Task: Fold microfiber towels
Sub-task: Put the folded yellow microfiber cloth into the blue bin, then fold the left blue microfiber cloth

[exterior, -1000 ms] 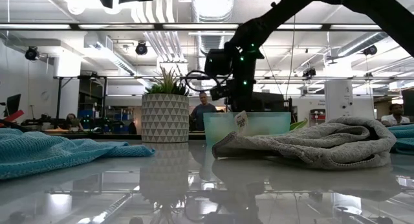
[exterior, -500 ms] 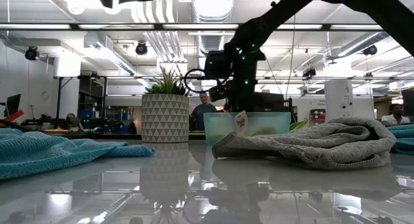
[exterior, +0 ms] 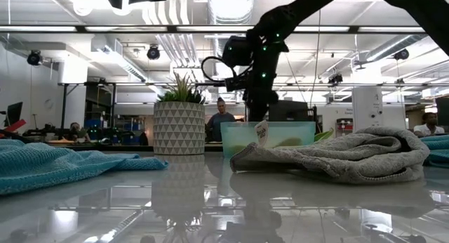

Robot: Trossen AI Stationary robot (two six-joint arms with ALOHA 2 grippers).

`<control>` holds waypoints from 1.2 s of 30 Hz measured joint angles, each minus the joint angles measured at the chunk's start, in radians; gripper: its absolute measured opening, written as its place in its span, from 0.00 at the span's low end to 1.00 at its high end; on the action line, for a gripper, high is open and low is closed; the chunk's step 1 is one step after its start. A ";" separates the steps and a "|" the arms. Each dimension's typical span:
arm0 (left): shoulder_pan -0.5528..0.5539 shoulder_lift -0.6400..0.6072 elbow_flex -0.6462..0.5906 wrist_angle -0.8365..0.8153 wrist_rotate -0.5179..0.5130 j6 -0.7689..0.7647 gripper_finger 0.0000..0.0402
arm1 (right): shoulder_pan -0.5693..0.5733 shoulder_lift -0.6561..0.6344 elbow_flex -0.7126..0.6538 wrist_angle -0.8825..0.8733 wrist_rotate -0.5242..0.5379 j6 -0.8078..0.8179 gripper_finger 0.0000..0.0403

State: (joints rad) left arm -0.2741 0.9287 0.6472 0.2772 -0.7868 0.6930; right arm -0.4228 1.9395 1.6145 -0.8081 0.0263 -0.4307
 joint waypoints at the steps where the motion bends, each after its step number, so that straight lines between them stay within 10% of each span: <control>1: 0.000 0.000 0.000 0.001 0.000 0.000 0.02 | -0.009 0.002 -0.002 0.030 0.001 0.009 0.02; 36: 0.000 0.009 0.000 0.002 0.000 -0.005 0.02 | -0.040 -0.008 -0.017 0.166 0.128 0.049 0.02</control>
State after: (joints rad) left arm -0.2745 0.9373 0.6472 0.2788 -0.7866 0.6875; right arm -0.4632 1.9311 1.5978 -0.6419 0.1544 -0.3815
